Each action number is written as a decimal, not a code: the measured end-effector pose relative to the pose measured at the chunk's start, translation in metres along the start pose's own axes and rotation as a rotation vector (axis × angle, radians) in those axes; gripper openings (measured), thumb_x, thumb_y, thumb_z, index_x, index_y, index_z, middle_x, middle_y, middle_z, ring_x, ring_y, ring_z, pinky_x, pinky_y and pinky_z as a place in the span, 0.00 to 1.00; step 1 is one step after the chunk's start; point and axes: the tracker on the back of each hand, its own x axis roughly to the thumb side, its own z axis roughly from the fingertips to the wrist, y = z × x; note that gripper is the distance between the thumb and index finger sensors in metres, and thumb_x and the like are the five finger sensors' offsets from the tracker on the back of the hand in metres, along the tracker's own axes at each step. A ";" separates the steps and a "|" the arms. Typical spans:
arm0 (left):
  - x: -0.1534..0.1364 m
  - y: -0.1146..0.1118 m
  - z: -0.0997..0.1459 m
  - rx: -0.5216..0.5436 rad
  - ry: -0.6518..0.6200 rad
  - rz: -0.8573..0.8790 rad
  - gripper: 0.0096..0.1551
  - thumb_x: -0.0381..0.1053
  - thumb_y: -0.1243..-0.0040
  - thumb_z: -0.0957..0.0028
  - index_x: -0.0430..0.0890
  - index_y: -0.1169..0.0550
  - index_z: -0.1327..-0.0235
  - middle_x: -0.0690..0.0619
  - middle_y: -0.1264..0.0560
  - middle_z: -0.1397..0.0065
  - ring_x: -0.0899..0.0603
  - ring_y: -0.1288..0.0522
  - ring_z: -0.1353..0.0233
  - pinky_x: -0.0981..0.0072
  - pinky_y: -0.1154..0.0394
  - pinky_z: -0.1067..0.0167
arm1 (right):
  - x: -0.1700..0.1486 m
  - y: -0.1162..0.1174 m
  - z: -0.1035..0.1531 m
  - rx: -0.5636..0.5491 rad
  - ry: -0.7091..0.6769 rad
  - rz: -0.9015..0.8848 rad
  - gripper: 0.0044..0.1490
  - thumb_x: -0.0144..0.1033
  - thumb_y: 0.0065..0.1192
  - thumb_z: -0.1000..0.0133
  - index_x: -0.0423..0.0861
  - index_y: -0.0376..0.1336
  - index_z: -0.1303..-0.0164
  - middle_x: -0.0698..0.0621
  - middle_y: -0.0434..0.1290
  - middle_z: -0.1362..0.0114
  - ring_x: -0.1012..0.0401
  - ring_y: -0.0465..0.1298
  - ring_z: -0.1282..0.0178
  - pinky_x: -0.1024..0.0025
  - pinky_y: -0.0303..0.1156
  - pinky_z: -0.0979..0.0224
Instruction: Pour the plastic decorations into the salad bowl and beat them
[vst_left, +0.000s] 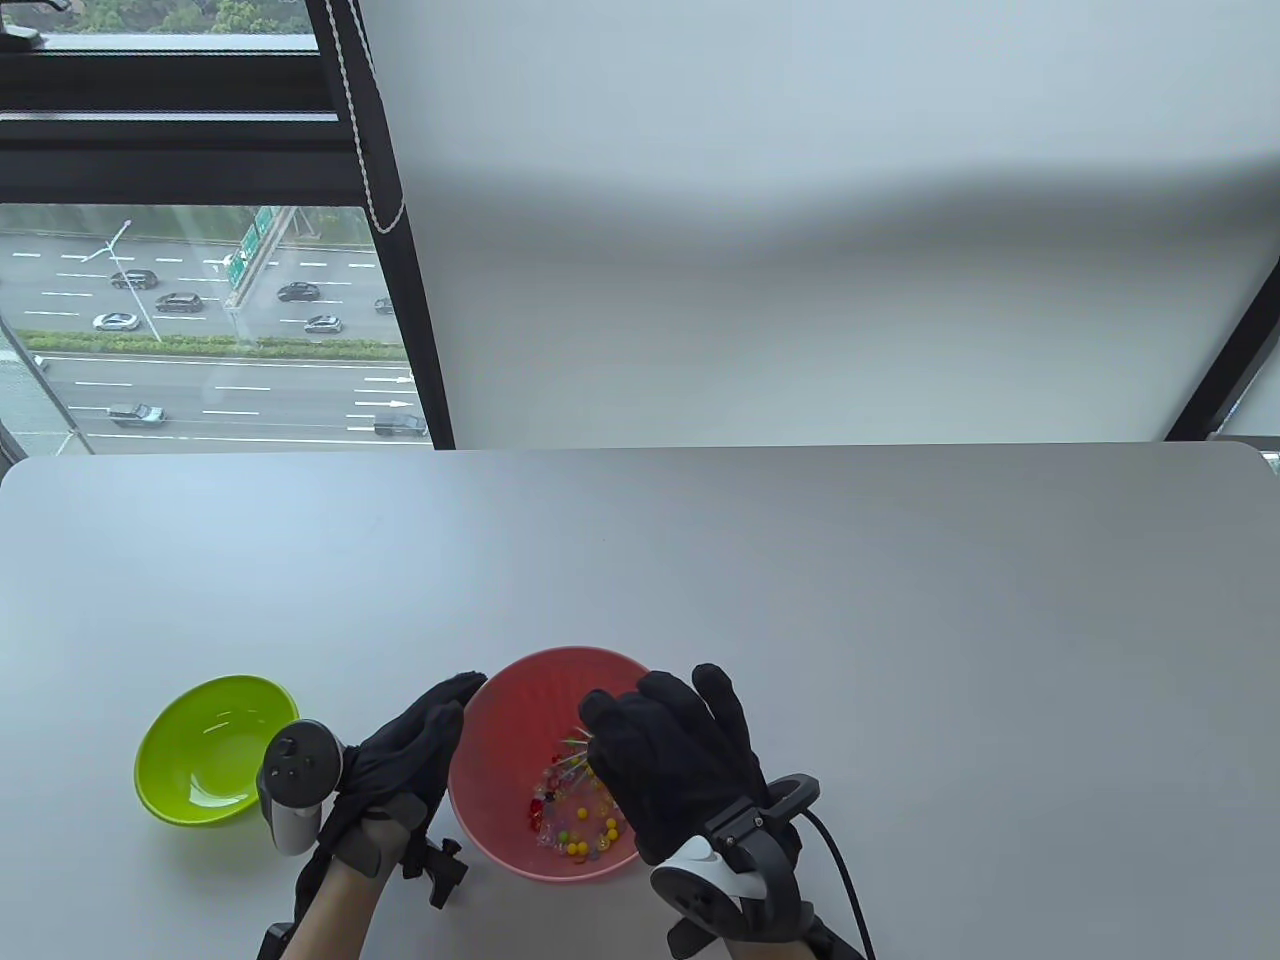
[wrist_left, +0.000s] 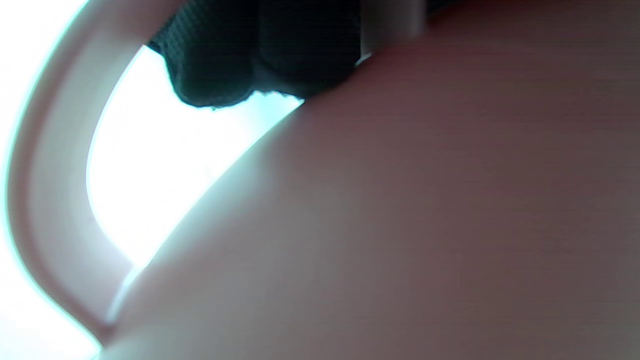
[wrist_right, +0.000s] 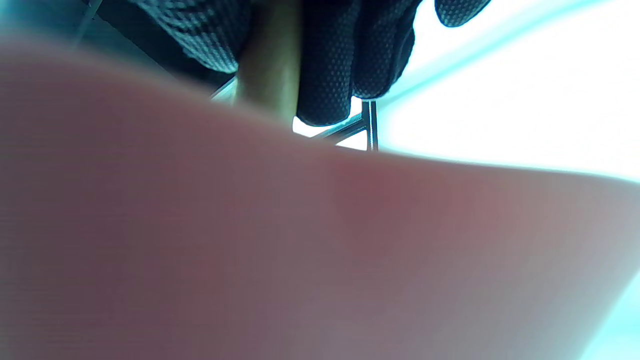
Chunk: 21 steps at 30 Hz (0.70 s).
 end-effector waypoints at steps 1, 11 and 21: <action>0.000 0.000 0.000 0.000 0.000 0.000 0.35 0.66 0.57 0.40 0.46 0.26 0.30 0.50 0.20 0.57 0.39 0.22 0.48 0.38 0.34 0.31 | 0.000 -0.001 0.000 -0.002 0.001 0.001 0.30 0.58 0.55 0.36 0.66 0.56 0.23 0.62 0.75 0.34 0.58 0.69 0.25 0.46 0.52 0.15; 0.000 0.000 0.000 0.000 0.000 0.000 0.35 0.66 0.57 0.40 0.46 0.26 0.30 0.50 0.20 0.57 0.39 0.22 0.48 0.38 0.34 0.31 | -0.009 -0.005 -0.001 0.002 0.050 -0.068 0.31 0.59 0.51 0.36 0.64 0.55 0.21 0.62 0.76 0.38 0.58 0.70 0.27 0.46 0.52 0.15; 0.000 0.000 0.000 0.001 0.000 0.001 0.35 0.66 0.57 0.40 0.46 0.26 0.30 0.50 0.20 0.57 0.39 0.22 0.48 0.38 0.34 0.31 | -0.011 0.004 -0.003 0.095 0.121 -0.220 0.35 0.58 0.62 0.39 0.61 0.57 0.22 0.61 0.77 0.35 0.55 0.77 0.32 0.43 0.58 0.18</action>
